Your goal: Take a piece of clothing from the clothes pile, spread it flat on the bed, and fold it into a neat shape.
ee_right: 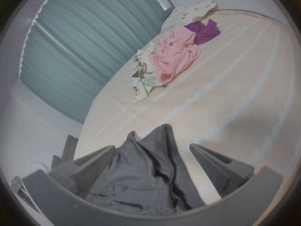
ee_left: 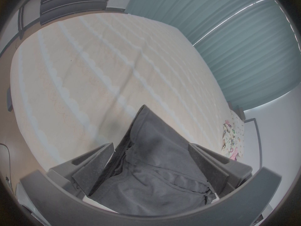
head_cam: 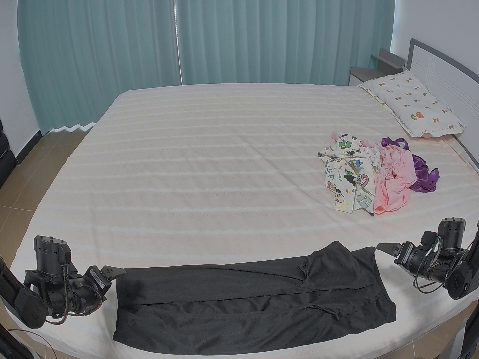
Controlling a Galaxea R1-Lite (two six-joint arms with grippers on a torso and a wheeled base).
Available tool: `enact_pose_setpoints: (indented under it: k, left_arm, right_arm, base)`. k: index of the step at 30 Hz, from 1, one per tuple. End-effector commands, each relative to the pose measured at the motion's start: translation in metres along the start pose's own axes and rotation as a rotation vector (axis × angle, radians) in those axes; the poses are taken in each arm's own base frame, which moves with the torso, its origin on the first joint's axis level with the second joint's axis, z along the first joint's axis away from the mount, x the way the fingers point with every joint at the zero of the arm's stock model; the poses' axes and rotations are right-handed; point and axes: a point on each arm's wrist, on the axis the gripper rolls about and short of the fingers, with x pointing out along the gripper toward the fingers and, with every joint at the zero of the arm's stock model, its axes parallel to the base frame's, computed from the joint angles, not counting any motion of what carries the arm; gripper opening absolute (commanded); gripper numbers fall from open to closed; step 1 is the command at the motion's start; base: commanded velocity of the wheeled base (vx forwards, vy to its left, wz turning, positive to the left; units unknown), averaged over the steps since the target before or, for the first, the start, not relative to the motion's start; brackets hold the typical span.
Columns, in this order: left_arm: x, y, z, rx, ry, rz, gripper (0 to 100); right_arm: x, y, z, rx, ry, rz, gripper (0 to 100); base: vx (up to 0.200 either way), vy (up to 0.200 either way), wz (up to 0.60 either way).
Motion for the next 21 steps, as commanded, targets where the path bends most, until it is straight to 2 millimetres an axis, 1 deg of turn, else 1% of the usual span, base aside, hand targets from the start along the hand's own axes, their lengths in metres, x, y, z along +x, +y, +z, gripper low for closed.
enact_pose_setpoints:
  k: [1, 2, 5, 10, 13, 14, 17, 21]
  left_arm:
    - [-0.012, -0.008, 0.004, 0.002, -0.047, -0.066, 100]
    - [-0.011, -0.008, 0.003, 0.003, -0.041, -0.063, 100]
    - [-0.009, -0.004, 0.001, -0.007, -0.015, -0.054, 100]
    - [-0.009, 0.000, -0.004, -0.043, 0.047, -0.065, 100]
    - [-0.009, 0.000, -0.004, -0.055, 0.055, -0.068, 100]
    - [-0.009, -0.001, -0.006, -0.072, 0.068, -0.073, 100]
    - [-0.008, -0.004, -0.009, -0.074, 0.102, -0.092, 100]
    - [-0.007, -0.005, -0.009, -0.076, 0.100, -0.096, 100]
  right_arm:
    - [-0.011, 0.018, 0.000, 0.001, -0.020, 0.059, 100]
    - [-0.010, 0.019, -0.004, 0.009, -0.002, 0.063, 100]
    - [-0.004, 0.018, -0.006, 0.017, 0.015, 0.059, 100]
    - [0.008, 0.021, 0.004, 0.006, -0.004, 0.074, 100]
    - [0.012, 0.025, 0.002, 0.000, 0.010, 0.082, 100]
    - [0.018, 0.029, 0.004, -0.012, 0.004, 0.089, 100]
    - [0.024, 0.037, 0.004, -0.027, 0.032, 0.099, 100]
    - [0.035, 0.048, 0.004, -0.043, 0.077, 0.108, 100]
  base:
    - [0.000, 0.000, 0.00]
    - [0.000, 0.000, 0.00]
    - [0.000, 0.000, 0.00]
    - [0.000, 0.000, 0.00]
    - [0.000, 0.000, 0.00]
    - [0.000, 0.000, 0.00]
    - [0.000, 0.000, 0.00]
    - [0.000, 0.000, 0.00]
